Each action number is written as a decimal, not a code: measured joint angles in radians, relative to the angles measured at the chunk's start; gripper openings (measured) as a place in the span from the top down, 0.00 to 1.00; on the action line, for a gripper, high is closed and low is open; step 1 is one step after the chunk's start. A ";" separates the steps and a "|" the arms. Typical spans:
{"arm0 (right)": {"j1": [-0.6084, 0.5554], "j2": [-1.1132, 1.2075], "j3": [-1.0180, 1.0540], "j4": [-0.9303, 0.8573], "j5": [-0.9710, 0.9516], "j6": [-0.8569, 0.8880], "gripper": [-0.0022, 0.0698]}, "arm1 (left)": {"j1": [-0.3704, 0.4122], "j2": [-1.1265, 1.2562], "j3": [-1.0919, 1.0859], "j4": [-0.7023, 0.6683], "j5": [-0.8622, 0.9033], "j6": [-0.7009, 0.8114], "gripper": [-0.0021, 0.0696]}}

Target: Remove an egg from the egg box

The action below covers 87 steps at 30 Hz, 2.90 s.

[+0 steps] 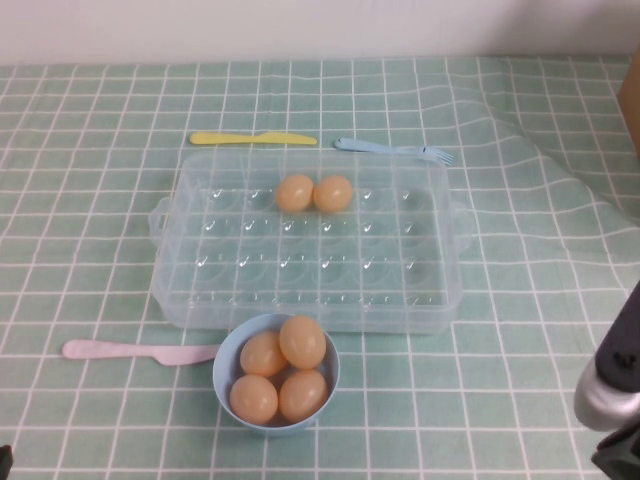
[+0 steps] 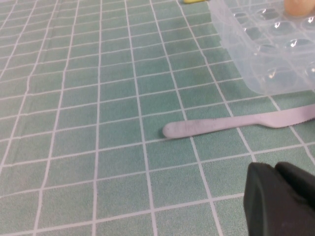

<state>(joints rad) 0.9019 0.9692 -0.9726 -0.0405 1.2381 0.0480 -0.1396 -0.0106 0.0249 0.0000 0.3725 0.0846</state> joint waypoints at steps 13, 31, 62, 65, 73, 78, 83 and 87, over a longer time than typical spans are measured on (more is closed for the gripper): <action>-0.444 -0.349 0.608 0.086 -0.948 -0.158 0.99 | 0.000 0.000 0.000 0.000 0.000 0.000 0.98; -0.831 -0.976 0.998 0.148 -1.036 -0.136 0.99 | 0.000 0.000 0.000 0.000 0.000 0.000 0.98; -0.835 -0.976 0.999 0.184 -0.870 -0.128 0.99 | 0.000 0.000 0.000 0.000 0.000 0.000 0.98; -0.835 -0.976 0.999 0.184 -0.870 -0.128 0.99 | 0.000 0.000 0.000 0.000 0.000 0.000 0.98; -0.835 -0.976 0.999 0.184 -0.870 -0.128 0.99 | 0.000 0.000 0.000 0.000 0.000 0.000 0.98; -0.835 -0.976 0.999 0.184 -0.870 -0.128 0.99 | 0.000 0.000 0.000 0.000 0.000 0.000 0.98; -0.835 -0.976 0.999 0.184 -0.870 -0.128 0.99 | 0.000 0.000 0.000 0.000 0.000 0.000 0.98; -0.835 -0.976 0.999 0.184 -0.870 -0.128 0.99 | 0.000 0.000 0.000 0.000 0.000 0.000 0.98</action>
<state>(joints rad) 0.0668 -0.0070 0.0268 0.1438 0.3686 -0.0801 -0.1396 -0.0106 0.0249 0.0000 0.3725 0.0846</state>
